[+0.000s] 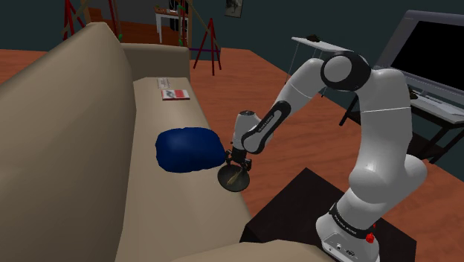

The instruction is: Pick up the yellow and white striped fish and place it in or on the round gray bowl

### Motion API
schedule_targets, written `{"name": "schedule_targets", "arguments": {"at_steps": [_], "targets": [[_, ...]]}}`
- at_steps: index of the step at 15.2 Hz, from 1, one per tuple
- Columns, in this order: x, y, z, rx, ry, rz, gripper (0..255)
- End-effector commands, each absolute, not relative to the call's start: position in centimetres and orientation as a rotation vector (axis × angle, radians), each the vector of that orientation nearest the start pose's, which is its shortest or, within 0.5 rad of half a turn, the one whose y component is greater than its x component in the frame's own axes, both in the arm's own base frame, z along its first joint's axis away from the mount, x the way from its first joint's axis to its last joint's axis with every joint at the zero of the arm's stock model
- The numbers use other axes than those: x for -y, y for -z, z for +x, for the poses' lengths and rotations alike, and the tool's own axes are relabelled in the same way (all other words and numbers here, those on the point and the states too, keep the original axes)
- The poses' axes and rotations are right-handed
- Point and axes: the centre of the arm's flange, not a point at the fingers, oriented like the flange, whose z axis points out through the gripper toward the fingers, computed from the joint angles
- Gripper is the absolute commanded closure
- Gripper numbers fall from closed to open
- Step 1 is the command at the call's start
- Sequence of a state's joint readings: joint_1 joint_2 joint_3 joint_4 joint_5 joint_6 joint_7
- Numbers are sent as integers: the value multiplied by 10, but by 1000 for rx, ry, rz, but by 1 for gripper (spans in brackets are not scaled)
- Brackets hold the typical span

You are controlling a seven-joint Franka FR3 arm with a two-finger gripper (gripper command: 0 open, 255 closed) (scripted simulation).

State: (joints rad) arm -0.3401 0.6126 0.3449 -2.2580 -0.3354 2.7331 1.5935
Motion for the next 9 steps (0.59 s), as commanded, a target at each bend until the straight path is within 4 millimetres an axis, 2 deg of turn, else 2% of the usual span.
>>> {"name": "schedule_targets", "arguments": {"at_steps": [1, 2, 9], "targets": [[-30, -123, 512, -1927, -171, -2474, 0], [-29, -133, 513, -1927, -171, -2474, 0], [-29, -133, 513, -1927, -171, -2474, 0]]}}
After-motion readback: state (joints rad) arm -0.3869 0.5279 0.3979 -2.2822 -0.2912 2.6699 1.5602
